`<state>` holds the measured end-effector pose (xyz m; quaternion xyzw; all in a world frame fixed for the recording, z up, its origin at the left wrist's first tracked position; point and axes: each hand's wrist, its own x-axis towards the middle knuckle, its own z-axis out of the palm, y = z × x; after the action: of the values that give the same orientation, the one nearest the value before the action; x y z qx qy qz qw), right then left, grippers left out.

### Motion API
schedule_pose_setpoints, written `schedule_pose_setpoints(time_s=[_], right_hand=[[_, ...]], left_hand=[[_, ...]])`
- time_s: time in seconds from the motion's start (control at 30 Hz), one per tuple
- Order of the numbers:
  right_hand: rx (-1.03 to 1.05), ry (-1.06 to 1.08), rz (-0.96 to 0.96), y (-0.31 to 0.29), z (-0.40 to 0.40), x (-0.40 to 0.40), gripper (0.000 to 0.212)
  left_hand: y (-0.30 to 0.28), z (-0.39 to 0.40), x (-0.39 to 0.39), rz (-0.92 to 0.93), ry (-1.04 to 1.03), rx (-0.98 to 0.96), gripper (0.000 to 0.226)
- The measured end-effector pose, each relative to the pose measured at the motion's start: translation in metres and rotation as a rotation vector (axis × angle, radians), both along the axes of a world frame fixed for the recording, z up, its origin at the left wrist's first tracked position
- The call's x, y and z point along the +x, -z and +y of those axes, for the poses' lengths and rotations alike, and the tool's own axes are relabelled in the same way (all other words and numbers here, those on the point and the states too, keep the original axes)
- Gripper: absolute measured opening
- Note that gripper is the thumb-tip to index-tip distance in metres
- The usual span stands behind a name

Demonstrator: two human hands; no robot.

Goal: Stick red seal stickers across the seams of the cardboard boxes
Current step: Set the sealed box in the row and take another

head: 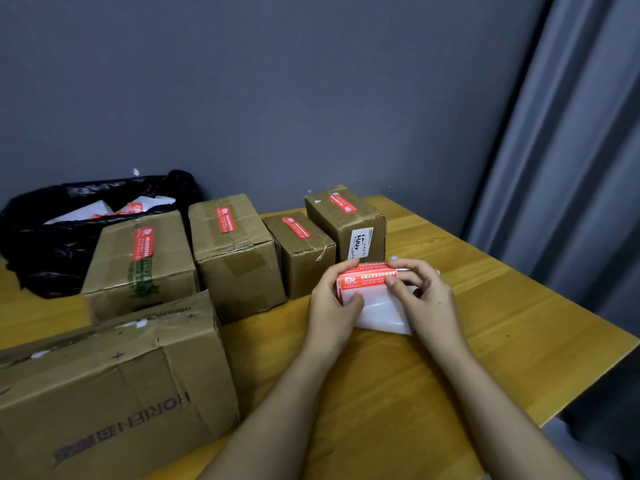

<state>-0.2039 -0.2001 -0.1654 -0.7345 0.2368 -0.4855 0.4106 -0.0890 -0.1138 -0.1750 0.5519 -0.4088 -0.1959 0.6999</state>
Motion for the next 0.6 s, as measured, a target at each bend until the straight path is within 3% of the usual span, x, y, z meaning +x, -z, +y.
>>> schedule_pose_setpoints(time_s=[0.27, 0.6], right_hand=[[-0.03, 0.036, 0.007, 0.0009, -0.0013, 0.0006, 0.027], [-0.372, 0.294, 0.141, 0.0052, -0.0013, -0.0002, 0.013]], left_hand=[[0.0011, -0.0002, 0.0007, -0.022, 0.001, 0.018, 0.053], [0.0009, 0.0, 0.0001, -0.016, 0.005, 0.047, 0.054]])
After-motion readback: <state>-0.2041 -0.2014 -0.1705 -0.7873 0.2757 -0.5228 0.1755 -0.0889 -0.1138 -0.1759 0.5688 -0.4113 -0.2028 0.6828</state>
